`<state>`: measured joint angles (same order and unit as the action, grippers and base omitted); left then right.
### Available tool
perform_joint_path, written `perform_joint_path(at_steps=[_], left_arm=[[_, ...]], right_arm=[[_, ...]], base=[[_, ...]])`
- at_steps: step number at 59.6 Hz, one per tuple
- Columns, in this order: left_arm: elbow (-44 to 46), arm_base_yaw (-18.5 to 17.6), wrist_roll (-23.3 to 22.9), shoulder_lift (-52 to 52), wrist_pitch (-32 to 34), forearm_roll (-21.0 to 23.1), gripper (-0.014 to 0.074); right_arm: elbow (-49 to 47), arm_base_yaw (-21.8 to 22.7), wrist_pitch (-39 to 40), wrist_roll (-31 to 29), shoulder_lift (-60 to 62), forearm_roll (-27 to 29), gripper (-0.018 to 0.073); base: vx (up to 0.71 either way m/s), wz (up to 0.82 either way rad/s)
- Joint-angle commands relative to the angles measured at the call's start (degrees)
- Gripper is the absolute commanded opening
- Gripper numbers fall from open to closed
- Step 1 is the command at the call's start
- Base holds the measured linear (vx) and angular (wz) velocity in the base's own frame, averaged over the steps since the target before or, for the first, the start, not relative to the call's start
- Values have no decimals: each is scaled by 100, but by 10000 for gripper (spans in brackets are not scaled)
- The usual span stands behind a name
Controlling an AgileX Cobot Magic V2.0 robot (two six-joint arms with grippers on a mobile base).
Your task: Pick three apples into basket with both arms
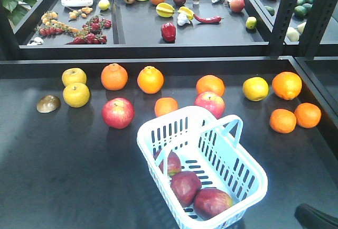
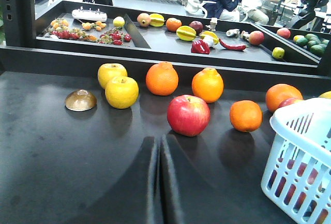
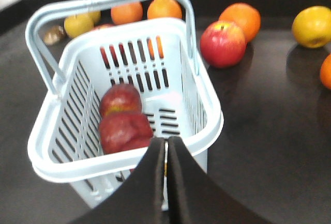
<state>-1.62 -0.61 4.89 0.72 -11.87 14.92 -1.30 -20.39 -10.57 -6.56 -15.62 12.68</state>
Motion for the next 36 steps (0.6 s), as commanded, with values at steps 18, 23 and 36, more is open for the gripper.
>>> perform_joint_path(at_steps=[18,23,36], left_arm=[[145,6,-40,72,466,34,-6],[145,6,-40,79,460,34,-6],[145,6,-40,79,465,34,-6]], right_arm=[[374,1100,145,2334,1730,-1838,-5],[374,1206,269,2433,1698,-2061,-5],[374,1327,616,2388,1698,-2051,-5]], base=[[0,0],[0,0],[0,0]])
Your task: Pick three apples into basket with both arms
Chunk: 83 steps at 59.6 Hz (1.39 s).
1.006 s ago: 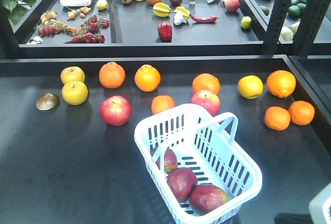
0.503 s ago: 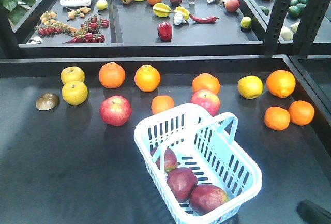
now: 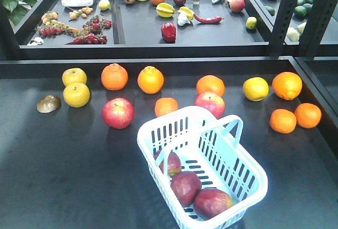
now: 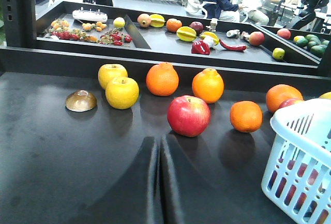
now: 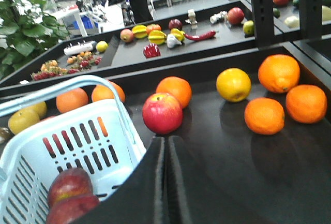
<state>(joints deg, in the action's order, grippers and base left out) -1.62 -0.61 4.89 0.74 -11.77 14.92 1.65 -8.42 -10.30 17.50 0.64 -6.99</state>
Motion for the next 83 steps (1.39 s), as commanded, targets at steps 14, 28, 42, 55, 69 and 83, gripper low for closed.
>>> perform_joint_path(at_steps=[14,28,42,55,69,83], left_arm=[[145,6,-40,77,455,34,-6],[145,6,-40,77,455,34,-6],[145,6,-40,77,455,34,-6],[145,6,-40,77,455,34,-6],[145,6,-40,77,455,34,-6],[145,6,-40,77,455,34,-6]], right_arm=[[79,597,784,-18,72,-26,-5],[79,597,784,-18,72,-26,-5],[73,597,784,-18,72,-26,-5],[73,597,784,-18,72,-26,-5],[73,597,784,-18,72,-26,-5],[73,597,784,-18,72,-26,-5]], base=[[0,0],[0,0],[0,0],[0,0],[0,0],[0,0]])
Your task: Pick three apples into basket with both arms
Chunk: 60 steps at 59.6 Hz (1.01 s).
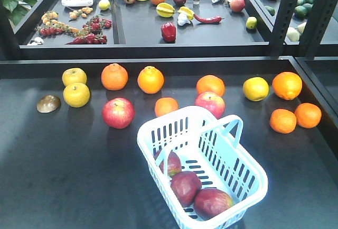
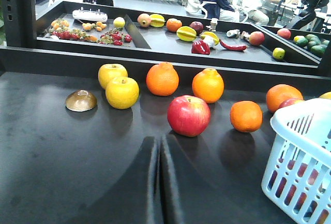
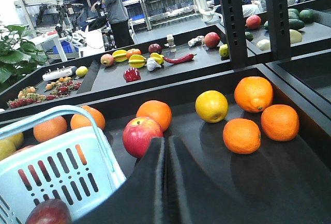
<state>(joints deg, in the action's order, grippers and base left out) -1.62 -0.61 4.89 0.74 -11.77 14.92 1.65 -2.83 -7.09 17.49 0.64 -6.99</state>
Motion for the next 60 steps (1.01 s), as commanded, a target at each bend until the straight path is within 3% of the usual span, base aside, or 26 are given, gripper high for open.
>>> perform_joint_path(at_steps=[1,60], left_arm=[[145,6,-40,77,455,34,-6],[145,6,-40,77,455,34,-6]], right_arm=[[73,38,464,-17,72,-26,-5],[73,38,464,-17,72,-26,-5]], base=[[0,0],[0,0]])
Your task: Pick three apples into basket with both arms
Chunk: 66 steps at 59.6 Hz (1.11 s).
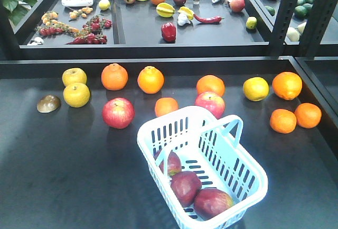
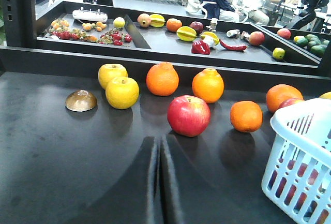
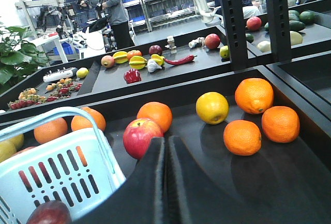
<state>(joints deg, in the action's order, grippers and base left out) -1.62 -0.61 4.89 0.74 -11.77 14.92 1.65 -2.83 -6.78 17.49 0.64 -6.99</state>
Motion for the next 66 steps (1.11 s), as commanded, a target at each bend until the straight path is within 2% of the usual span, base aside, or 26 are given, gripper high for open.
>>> perform_joint_path(at_steps=[1,66], left_arm=[[145,6,-40,77,455,34,-6],[145,6,-40,77,455,34,-6]], right_arm=[[73,38,432,-17,72,-26,-5],[73,38,432,-17,72,-26,-5]], base=[[0,0],[0,0]])
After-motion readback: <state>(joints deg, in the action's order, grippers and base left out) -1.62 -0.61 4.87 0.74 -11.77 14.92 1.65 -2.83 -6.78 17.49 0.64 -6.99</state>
